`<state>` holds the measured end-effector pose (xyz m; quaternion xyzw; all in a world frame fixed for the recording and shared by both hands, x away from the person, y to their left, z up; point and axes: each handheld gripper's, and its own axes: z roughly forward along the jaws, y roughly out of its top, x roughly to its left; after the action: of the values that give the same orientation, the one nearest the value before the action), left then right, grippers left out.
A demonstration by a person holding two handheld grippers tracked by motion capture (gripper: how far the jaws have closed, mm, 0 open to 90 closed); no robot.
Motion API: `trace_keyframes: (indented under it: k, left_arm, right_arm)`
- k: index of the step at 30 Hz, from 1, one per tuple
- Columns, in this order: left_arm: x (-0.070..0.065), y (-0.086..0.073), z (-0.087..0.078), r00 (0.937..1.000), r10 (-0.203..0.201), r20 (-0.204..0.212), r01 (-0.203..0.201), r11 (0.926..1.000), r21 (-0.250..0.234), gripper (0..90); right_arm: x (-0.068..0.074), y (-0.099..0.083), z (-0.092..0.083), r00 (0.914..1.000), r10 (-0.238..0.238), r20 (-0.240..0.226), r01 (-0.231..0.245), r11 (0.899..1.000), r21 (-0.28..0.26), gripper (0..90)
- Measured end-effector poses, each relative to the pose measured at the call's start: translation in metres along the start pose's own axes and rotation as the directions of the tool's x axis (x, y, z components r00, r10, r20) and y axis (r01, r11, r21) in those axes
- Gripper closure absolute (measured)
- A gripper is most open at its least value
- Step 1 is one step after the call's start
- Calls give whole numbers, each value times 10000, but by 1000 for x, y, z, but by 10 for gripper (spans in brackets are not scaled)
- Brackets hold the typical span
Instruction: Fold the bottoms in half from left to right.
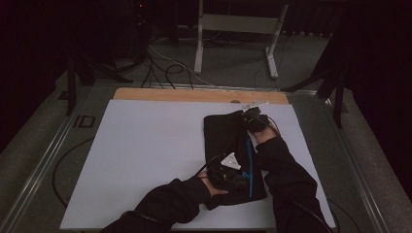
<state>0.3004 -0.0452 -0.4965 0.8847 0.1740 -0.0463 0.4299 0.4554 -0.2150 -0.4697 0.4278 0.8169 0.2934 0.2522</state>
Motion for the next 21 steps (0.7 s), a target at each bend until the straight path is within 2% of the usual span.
trace_keyframes:
  k: [2, 4, 8, 11, 15, 17, 19, 21]
  left_arm:
    - [0, -1, -3, 10000, -10, 60, 11, 9999, -114, 563]
    - [0, -1, -6, 10000, 38, 62, -38, 10000, -46, 508]
    - [2, -3, -13, 9998, -175, 32, 174, 9998, 139, 373]
    - [2, -5, -17, 9997, -229, -64, 231, 9996, 190, 284]
    - [1, -6, -25, 9996, -254, -136, 258, 9994, 234, 148]
    - [0, -7, -30, 9996, -186, -235, 191, 9996, 216, 141]
    - [-1, -7, -35, 10000, -31, -34, 32, 9997, 262, 49]
    - [-2, -7, -42, 10000, 30, -10, -30, 9997, 226, 13]
  right_arm:
    - [0, -1, -1, 9999, 95, 32, -95, 9999, 54, 793]
    - [-1, -2, -2, 9999, 110, -40, -110, 9999, 16, 720]
    - [-1, -4, -5, 9994, 164, -308, -164, 9999, -8, 537]
    - [0, -4, -8, 9984, 361, -444, -364, 9993, -66, 441]
    - [2, -5, -12, 9952, 531, -816, -545, 9984, -145, 305]
    - [4, -5, -14, 9919, 567, -1138, -583, 9982, -109, 217]
    - [6, -6, -16, 9869, 515, -1528, -536, 9985, -96, 144]
    - [8, -7, -20, 9828, 614, -1743, -658, 9976, -198, 140]
